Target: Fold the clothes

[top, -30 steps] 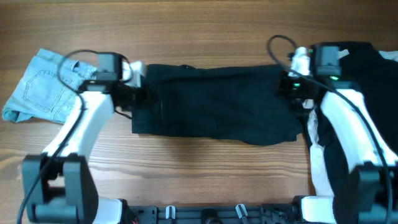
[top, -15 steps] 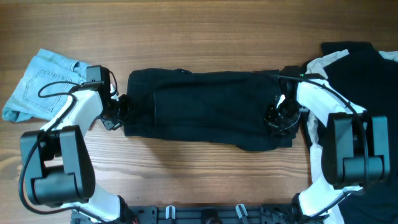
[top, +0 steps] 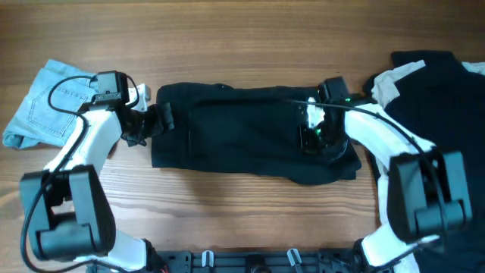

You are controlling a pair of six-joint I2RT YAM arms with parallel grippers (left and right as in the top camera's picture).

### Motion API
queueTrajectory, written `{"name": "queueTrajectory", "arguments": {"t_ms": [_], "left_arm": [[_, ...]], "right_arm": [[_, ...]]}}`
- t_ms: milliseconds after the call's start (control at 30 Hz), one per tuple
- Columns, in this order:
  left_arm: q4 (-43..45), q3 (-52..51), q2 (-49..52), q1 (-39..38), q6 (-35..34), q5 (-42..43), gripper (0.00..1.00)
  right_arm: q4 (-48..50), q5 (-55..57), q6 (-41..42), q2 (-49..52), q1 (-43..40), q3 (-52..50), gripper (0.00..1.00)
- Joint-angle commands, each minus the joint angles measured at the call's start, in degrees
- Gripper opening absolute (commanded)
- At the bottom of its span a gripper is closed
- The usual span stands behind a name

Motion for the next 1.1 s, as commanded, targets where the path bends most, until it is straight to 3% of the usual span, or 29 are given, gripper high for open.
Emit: {"name": "queueTrajectory", "arguments": {"t_ms": [0,133,233,300,400,500,533,667,733,767,867,933,1067], "left_arm": [[1.22,0.46,3.32,0.39,7.91,2.27,1.0],[3.39,0.46,8.28,0.37,8.5,0.74,0.99],[5.2,0.46,13.18,-0.92,11.43,11.26,0.82],[6.1,0.46,14.99,-3.37,13.07,13.84,0.74],[7.34,0.46,15.98,-6.62,12.98,13.62,0.52],[6.67,0.46,15.98,-7.74,11.23,10.16,0.09],[6.08,0.5,15.87,-7.39,11.21,10.19,0.04],[-7.67,6.49,11.82,-2.73,8.22,1.9,0.04],[-21.14,15.45,6.12,0.9,8.22,-5.03,0.04],[-26.1,20.94,3.06,1.79,8.24,-6.58,0.04],[-29.49,27.08,-1.95,0.48,7.54,-6.51,0.04],[-29.83,27.1,-3.41,-3.15,5.46,-5.88,0.04],[-28.79,27.08,-2.91,-13.38,-4.44,-6.99,0.04]], "right_arm": [[1.75,1.16,1.2,5.05,0.09,-2.19,0.06],[1.92,1.16,1.16,5.62,0.09,-2.23,0.06],[1.97,1.16,1.14,5.62,0.09,-2.23,0.06],[1.99,1.18,1.11,5.62,0.09,-2.21,0.06],[2.29,1.16,1.11,5.62,0.09,-2.21,0.06],[2.29,1.14,1.11,5.62,0.09,-2.21,0.04],[2.1,1.14,1.14,5.6,0.09,-2.21,0.04],[-2.73,1.4,0.5,3.04,0.02,-0.31,0.04],[-7.98,5.57,-0.48,-3.02,-0.09,2.73,0.05],[-9.9,9.57,-0.48,-6.32,-0.09,4.02,0.11],[-9.99,11.21,-0.26,-11.15,-0.09,4.39,0.22],[-8.76,11.19,1.49,-11.76,-0.09,4.39,0.25],[-8.0,13.07,4.04,-11.76,-0.09,4.39,0.28]]}}
